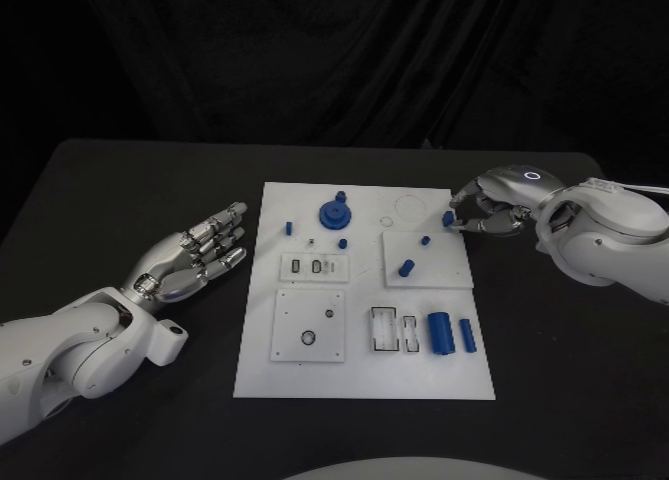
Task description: Assemble the parts on the task board
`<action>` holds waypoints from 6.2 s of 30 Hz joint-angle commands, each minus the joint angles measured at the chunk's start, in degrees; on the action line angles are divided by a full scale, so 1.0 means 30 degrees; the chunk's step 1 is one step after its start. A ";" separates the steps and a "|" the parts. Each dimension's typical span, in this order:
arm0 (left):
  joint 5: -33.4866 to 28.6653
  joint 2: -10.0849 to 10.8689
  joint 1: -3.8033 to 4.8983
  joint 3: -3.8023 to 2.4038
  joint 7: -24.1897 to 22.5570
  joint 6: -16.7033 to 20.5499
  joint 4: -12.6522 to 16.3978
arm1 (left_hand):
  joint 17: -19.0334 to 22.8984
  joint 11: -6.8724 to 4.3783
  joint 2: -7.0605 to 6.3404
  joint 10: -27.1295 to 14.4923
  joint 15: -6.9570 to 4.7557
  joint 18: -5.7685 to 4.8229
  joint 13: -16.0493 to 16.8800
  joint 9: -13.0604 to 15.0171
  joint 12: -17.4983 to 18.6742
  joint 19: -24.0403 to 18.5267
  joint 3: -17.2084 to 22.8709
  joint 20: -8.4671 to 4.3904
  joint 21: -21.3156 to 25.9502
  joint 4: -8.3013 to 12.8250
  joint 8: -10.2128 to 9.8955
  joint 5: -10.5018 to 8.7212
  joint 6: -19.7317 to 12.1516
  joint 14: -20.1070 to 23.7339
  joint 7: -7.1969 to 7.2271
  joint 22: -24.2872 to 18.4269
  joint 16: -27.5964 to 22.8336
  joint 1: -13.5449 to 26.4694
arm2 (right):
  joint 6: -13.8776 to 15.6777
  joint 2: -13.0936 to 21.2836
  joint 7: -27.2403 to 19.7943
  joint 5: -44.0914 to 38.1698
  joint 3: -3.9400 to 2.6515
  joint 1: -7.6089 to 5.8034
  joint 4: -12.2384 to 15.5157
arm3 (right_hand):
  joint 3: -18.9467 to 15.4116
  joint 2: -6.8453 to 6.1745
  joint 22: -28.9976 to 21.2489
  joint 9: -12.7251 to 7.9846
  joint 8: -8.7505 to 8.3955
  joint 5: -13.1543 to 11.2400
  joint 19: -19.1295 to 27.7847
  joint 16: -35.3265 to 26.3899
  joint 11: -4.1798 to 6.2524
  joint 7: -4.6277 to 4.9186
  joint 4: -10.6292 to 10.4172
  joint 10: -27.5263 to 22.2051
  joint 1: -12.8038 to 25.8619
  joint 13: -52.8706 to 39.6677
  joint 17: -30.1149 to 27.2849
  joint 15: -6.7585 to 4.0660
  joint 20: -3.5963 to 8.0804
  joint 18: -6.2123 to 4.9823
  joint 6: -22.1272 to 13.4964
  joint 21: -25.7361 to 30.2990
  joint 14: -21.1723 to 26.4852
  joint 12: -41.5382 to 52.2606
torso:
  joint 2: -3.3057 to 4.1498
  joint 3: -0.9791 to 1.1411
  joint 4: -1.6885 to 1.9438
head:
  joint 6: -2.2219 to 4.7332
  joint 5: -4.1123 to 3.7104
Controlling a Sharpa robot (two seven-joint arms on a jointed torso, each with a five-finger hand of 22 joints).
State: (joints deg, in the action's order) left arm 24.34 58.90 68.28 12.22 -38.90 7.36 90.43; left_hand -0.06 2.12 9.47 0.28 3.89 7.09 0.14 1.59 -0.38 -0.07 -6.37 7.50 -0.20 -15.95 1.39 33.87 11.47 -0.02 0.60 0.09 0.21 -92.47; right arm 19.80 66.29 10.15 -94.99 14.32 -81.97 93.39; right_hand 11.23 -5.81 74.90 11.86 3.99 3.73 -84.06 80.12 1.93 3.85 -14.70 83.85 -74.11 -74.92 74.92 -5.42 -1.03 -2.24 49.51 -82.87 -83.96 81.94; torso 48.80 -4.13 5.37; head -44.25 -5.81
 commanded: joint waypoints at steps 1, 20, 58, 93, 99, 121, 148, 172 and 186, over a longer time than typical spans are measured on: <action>0.0026 -0.0039 0.0032 -0.0010 -0.2063 -0.0234 0.0015 | 0.0020 0.0047 -0.0042 -0.0036 0.0122 0.0226 -0.0029 -0.0019 0.0110 0.0024 0.0048 0.0178 0.0067 -0.0052 0.0038 0.0128 -0.0035 0.0007 -0.0026 -0.0029 -0.0070 0.0179 | -0.0050 -0.0055 0.0337 -0.0043 -0.0006 0.0114 -0.0054 | -0.0137 -0.0193 0.3871 -0.0023 -0.0088 -0.0104 -0.0801 -0.0064 -0.0010 -0.0003 0.0015 0.0657 -0.0020 -0.1242 0.0543 -0.0046 0.0071 0.0090 -0.0167 0.0133 -0.1273 -0.0119 | 0.0004 -0.0004 0.0014 | 0.0021 -0.0013; -0.0354 -0.0091 0.0028 -0.0010 -0.1996 -0.0419 -0.0106 | 0.0020 0.0327 -0.0064 0.0005 0.0116 0.0278 -0.0016 -0.0012 0.0097 0.0024 0.0070 0.0223 0.0067 -0.0024 0.0046 0.0069 0.0001 0.0007 0.0037 -0.0029 -0.0070 0.0179 | -0.0032 -0.0628 0.0270 -0.0048 -0.0007 0.0349 -0.0625 | -0.0030 -0.0072 0.3824 -0.0108 -0.0024 0.0779 -0.0704 -0.0129 -0.0063 0.0051 0.0139 0.0520 -0.0855 -0.1055 0.0392 0.0026 -0.0017 0.0043 -0.0244 0.0339 -0.1214 -0.0178 | 0.0006 -0.0004 0.0020 | -0.0069 0.0016; -0.0382 -0.0152 0.0019 -0.0010 -0.1865 -0.0600 -0.0226 | 0.0020 0.0432 -0.0078 0.0013 0.0140 0.0295 -0.0014 -0.0011 0.0095 0.0024 0.0084 0.0260 0.0067 -0.0007 0.0049 0.0007 0.0006 0.0007 0.0040 -0.0029 -0.0070 0.0172 | 0.1783 -0.1096 -0.0570 -0.0049 -0.0010 0.0447 -0.0951 | 0.0202 0.1210 0.3707 0.1738 0.2129 0.2553 -0.0508 -0.0435 0.0186 -0.0296 0.1134 0.0235 -0.1972 -0.0579 -0.0159 -0.0146 0.0109 -0.0072 0.2927 0.0914 -0.1098 -0.0304 | 0.0012 -0.0009 0.0013 | -0.0186 0.0156; -0.0382 -0.0170 0.0015 -0.0010 -0.1836 -0.0603 -0.0159 | 0.0020 0.0514 -0.0092 0.0032 0.0231 0.0299 -0.0009 -0.0004 0.0090 0.0024 0.0112 0.0346 0.0067 0.0028 0.0057 -0.0178 0.0050 0.0007 0.0039 -0.0029 -0.0070 0.0153 | 0.0999 -0.5254 0.0001 -0.0157 -0.0045 0.0668 0.2497 | 0.0046 0.1093 0.3780 0.2966 0.2983 0.4082 -0.0570 -0.0363 -0.0034 -0.0230 0.1974 0.0379 -0.2191 -0.0762 -0.0181 -0.0016 0.0074 -0.0063 0.3043 0.0955 -0.1119 -0.0052 | -0.0018 -0.0041 0.0005 | -0.0348 0.0778; -0.0382 -0.0197 0.0015 -0.0010 -0.1821 -0.0626 -0.0164 | 0.0020 0.0521 -0.0103 0.0031 0.0257 0.0297 -0.0009 -0.0006 0.0090 0.0024 0.0120 0.0369 0.0067 0.0046 0.0055 -0.0260 0.0041 0.0007 0.0035 -0.0029 -0.0070 0.0140 | 0.0476 -0.6290 0.0620 -0.0898 -0.0048 0.0979 0.1859 | 0.0019 0.1029 0.3794 0.3077 0.3028 0.4399 -0.0585 -0.0293 -0.0088 -0.0192 0.2081 0.0436 -0.2067 -0.0891 -0.0108 0.0049 0.0011 -0.0061 0.3072 0.0952 -0.1137 0.0051 | 0.0025 -0.0024 0.0020 | -0.0491 0.0799; -0.0382 -0.0237 0.0015 -0.0010 -0.1789 -0.0706 -0.0218 | 0.0020 0.0521 -0.0139 0.0028 0.0306 0.0290 -0.0010 -0.0007 0.0091 0.0024 0.0144 0.0408 0.0067 0.0126 0.0053 -0.0446 0.0037 0.0007 0.0019 -0.0029 -0.0070 0.0074 | -0.0205 -0.6847 0.2060 -0.1786 -0.0052 0.1380 0.1476 | 0.0014 0.0932 0.3783 0.3195 0.2951 0.4881 -0.0572 -0.0257 -0.0183 -0.0126 0.2247 0.0467 -0.1807 -0.0945 -0.0112 0.0114 -0.0055 -0.0084 0.2895 0.1043 -0.1144 0.0123 | 0.0050 0.0006 0.0020 | -0.0720 0.0858; -0.0382 -0.0340 0.0010 -0.0010 -0.1786 -0.0792 -0.0370 | 0.0020 0.0522 -0.0112 0.0014 0.0331 0.0282 -0.0015 -0.0011 0.0096 0.0024 0.0184 0.0426 0.0067 0.0167 0.0048 -0.0460 0.0009 0.0007 0.0006 -0.0029 -0.0070 0.0028 | -0.1286 -0.7116 0.1842 -0.1797 -0.0053 0.1384 0.1287 | -0.0257 0.0532 0.3679 0.2462 0.0871 0.2345 -0.0407 -0.0447 -0.0193 0.0232 0.2254 0.0132 -0.0611 -0.0378 -0.0527 0.0146 -0.0124 -0.0203 -0.0162 0.1649 -0.1042 -0.0121 | 0.0006 -0.0024 0.0024 | -0.0815 0.0784; -0.0384 -0.0298 -0.0002 -0.0010 -0.1830 -0.0774 -0.0467 | 0.0020 0.0519 -0.0094 0.0003 0.0339 0.0280 -0.0018 -0.0014 0.0099 0.0024 0.0201 0.0436 0.0067 0.0177 0.0043 -0.0477 -0.0016 0.0007 -0.0016 -0.0029 -0.0070 0.0021 | 0.0895 -0.6819 0.0808 -0.1796 -0.0055 0.1385 0.1443 | -0.1037 -0.1139 0.3655 -0.0812 -0.0228 -0.0295 -0.0401 -0.0408 -0.0107 0.0111 -0.0602 -0.0132 -0.0036 0.0301 -0.0670 0.0071 -0.0038 -0.0268 -0.5984 0.2179 -0.1025 -0.0376 | 0.0019 -0.0013 0.0040 | -0.0758 0.0867; -0.0384 0.0015 0.0001 -0.0013 -0.2417 0.1076 -0.0299 | 0.0020 0.0349 -0.0029 0.0082 -0.0043 0.0858 0.0004 0.0059 0.0078 0.0034 -0.0188 0.0705 0.0058 -0.0258 0.0135 -0.1154 0.0661 0.0007 -0.0535 -0.0020 -0.0070 0.0849 | 0.5527 -0.4767 -0.1411 0.0263 -0.0122 0.0454 0.3221 | -0.1766 -0.1298 0.3762 -0.1057 -0.0090 -0.0313 -0.0521 -0.0174 -0.0220 0.0282 -0.0768 0.0014 0.2503 0.0079 -0.0375 0.0136 -0.0049 -0.0197 -0.5284 0.1918 -0.1076 -0.0196 | 0.0020 0.0025 0.0025 | -0.0015 0.1099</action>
State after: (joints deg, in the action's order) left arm 23.41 58.84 68.26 12.22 -38.90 7.79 89.27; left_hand -0.07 3.27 9.24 0.20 4.19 8.89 0.19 1.72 -0.38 -0.06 -6.89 9.33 -0.20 -16.47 1.62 30.94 13.11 -0.13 -1.03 0.06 0.21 -90.43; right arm 29.33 51.69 9.51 -97.00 14.03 -80.24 102.66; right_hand 5.44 -10.29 74.91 8.76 3.42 2.84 -84.06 79.30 1.52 4.69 -16.99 83.83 -66.28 -74.62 73.72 -5.42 -1.03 -2.25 33.36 -76.93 -83.95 81.05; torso 48.86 -4.11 5.47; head -44.96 -2.56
